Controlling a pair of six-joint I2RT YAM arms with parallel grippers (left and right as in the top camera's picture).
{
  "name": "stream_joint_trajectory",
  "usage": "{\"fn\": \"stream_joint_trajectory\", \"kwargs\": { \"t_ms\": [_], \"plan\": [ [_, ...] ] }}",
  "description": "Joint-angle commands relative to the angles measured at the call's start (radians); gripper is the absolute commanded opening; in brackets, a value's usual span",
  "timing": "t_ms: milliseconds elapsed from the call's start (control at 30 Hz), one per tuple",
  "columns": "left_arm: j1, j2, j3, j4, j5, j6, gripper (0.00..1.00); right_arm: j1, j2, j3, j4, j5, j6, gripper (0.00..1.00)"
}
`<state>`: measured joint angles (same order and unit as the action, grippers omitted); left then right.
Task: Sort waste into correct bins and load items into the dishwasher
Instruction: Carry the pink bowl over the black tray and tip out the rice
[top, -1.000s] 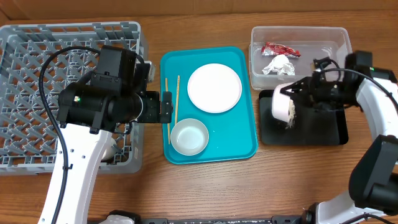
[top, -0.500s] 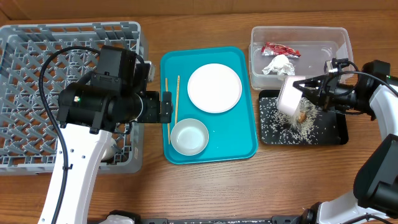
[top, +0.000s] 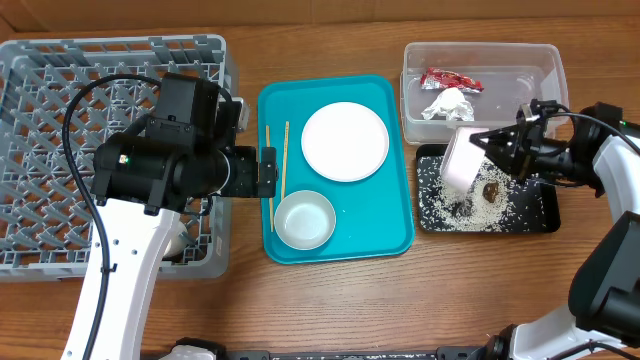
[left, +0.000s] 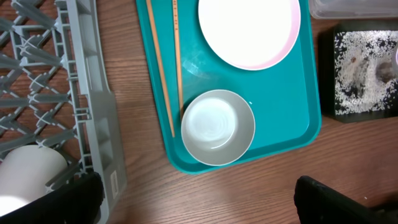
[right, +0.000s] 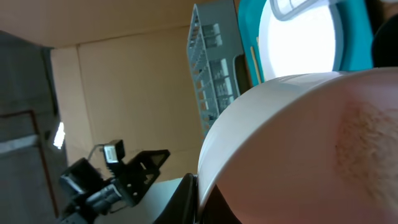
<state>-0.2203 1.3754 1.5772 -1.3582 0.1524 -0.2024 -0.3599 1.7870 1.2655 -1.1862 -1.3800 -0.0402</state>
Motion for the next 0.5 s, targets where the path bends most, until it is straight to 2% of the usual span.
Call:
{"fn": "stream_joint_trajectory", "kwargs": {
  "t_ms": [0, 33, 100, 167, 233, 267, 333, 367, 400, 433, 467],
  "plan": [
    [0.005, -0.016, 0.013, 0.001, -0.006, 0.023, 1.00, -0.002, 0.011, -0.003, 0.040, 0.027, -0.021, 0.04],
    [0.005, -0.016, 0.013, 0.002, -0.006, 0.023, 1.00, -0.002, 0.015, -0.003, 0.036, 0.041, 0.023, 0.04],
    [0.005, -0.016, 0.013, 0.002, -0.006, 0.023, 1.00, -0.002, 0.016, -0.003, -0.019, -0.074, -0.060, 0.04],
    [0.005, -0.016, 0.013, 0.002, -0.006, 0.023, 1.00, -0.002, 0.016, -0.003, -0.019, -0.071, -0.114, 0.04],
    [0.005, -0.016, 0.013, 0.005, -0.006, 0.023, 1.00, -0.004, 0.026, -0.003, 0.032, 0.034, 0.000, 0.04],
    [0.005, -0.016, 0.013, 0.005, -0.006, 0.023, 1.00, -0.005, 0.030, -0.003, 0.021, 0.021, 0.028, 0.04],
    [0.005, -0.016, 0.013, 0.004, -0.006, 0.023, 1.00, -0.004, 0.030, -0.003, -0.008, -0.093, -0.055, 0.04],
    [0.005, -0.016, 0.013, 0.002, -0.006, 0.023, 1.00, -0.004, 0.030, -0.003, -0.001, -0.088, -0.088, 0.04],
    [0.005, -0.016, 0.013, 0.001, -0.006, 0.023, 1.00, -0.005, 0.034, -0.003, 0.035, -0.038, -0.072, 0.04],
    [0.005, -0.016, 0.013, 0.001, -0.006, 0.023, 1.00, -0.006, 0.040, -0.003, 0.053, 0.017, 0.003, 0.04],
    [0.005, -0.016, 0.013, 0.000, -0.006, 0.023, 1.00, -0.006, 0.045, -0.003, 0.029, 0.011, 0.040, 0.04]
  ]
}}
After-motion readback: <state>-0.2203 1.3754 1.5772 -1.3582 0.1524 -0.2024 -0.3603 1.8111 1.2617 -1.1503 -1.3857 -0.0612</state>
